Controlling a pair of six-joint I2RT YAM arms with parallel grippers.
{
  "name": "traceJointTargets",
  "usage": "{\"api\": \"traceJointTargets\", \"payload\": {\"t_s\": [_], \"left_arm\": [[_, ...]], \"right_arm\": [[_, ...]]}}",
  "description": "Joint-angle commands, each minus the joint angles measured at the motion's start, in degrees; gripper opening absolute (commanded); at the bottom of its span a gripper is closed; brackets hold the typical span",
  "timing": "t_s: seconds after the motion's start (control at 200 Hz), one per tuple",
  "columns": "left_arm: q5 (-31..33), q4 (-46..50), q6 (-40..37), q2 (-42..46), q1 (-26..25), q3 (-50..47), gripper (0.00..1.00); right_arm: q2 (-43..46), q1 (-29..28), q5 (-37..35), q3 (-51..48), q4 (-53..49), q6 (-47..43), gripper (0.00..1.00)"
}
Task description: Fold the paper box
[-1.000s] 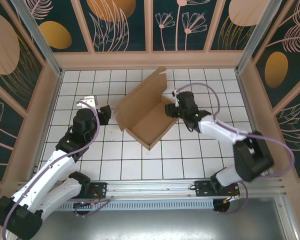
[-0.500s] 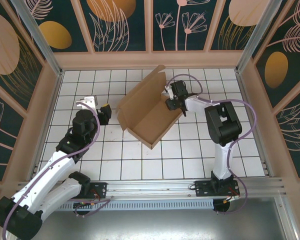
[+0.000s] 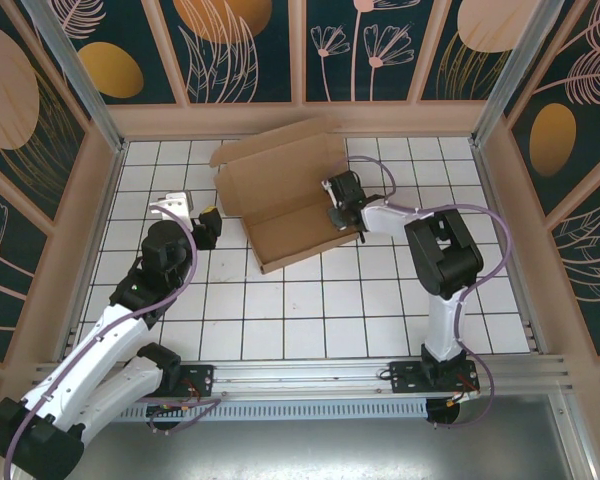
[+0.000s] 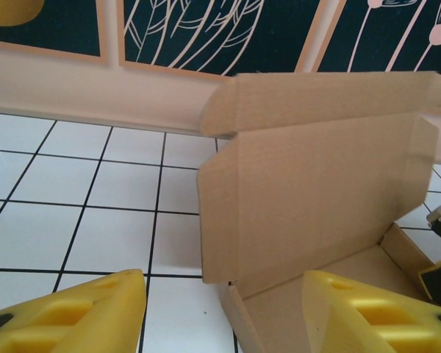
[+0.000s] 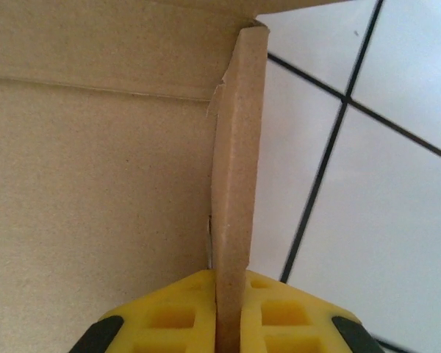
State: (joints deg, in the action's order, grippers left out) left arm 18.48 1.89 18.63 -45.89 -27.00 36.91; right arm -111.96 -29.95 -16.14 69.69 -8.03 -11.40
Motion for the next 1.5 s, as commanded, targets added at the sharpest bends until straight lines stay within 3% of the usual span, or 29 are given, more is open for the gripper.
{"api": "traceJointTargets", "payload": {"t_s": [0.0, 0.085, 0.185, 0.33, 0.38, 0.465, 0.54, 0.726, 0.966, 1.086, 1.281, 1.496], "left_arm": [[-0.3, -1.9, -0.5, 0.7, 0.0, -0.6, 0.58], [0.0, -1.8, -0.5, 0.7, 0.0, -0.5, 0.58], [0.3, -1.7, -0.6, 0.8, 0.1, -0.5, 0.58], [0.7, -1.7, -0.7, 0.9, 0.0, -0.6, 0.58], [0.6, -1.7, -0.8, 0.9, 0.0, -0.6, 0.58], [0.8, -1.7, -0.9, 1.0, 0.1, -0.7, 0.58], [0.8, -1.7, -0.9, 1.1, 0.1, -0.7, 0.58], [1.0, -1.8, -1.1, 1.3, 0.1, -0.7, 0.58], [1.4, -1.7, -1.4, 1.8, 0.0, -0.9, 0.58], [1.4, -1.7, -1.4, 1.8, 0.0, -0.9, 0.58], [1.6, -1.8, -1.5, 1.8, 0.1, -1.0, 0.58], [1.7, -1.9, -1.5, 1.8, 0.0, -1.0, 0.58]], "right_arm": [[-0.1, -1.1, -13.1, -3.4, -9.3, -0.5, 0.14], [-0.5, -2.2, -17.9, -3.5, -11.9, 0.2, 0.15], [0.3, -2.1, -16.1, -4.6, -12.4, 1.5, 0.18], [5.9, -1.7, -0.4, -7.4, -10.1, 5.4, 0.33], [8.6, 1.5, 6.5, -8.5, -8.9, 7.2, 0.38], [12.2, 4.1, 14.6, -9.9, -6.9, 9.1, 0.42], [14.0, 5.7, 17.6, -10.2, -6.5, 9.6, 0.43], [12.1, 6.7, 15.7, -8.1, -9.4, 9.1, 0.38], [8.4, 6.2, 12.7, -5.9, -10.2, 9.8, 0.39], [5.6, 6.0, 9.8, -3.4, -10.8, 10.5, 0.32], [0.7, 3.2, -0.2, -1.0, -13.2, 7.8, 0.18], [-0.7, 0.7, -10.2, -2.1, -14.1, 5.9, 0.12]]}}
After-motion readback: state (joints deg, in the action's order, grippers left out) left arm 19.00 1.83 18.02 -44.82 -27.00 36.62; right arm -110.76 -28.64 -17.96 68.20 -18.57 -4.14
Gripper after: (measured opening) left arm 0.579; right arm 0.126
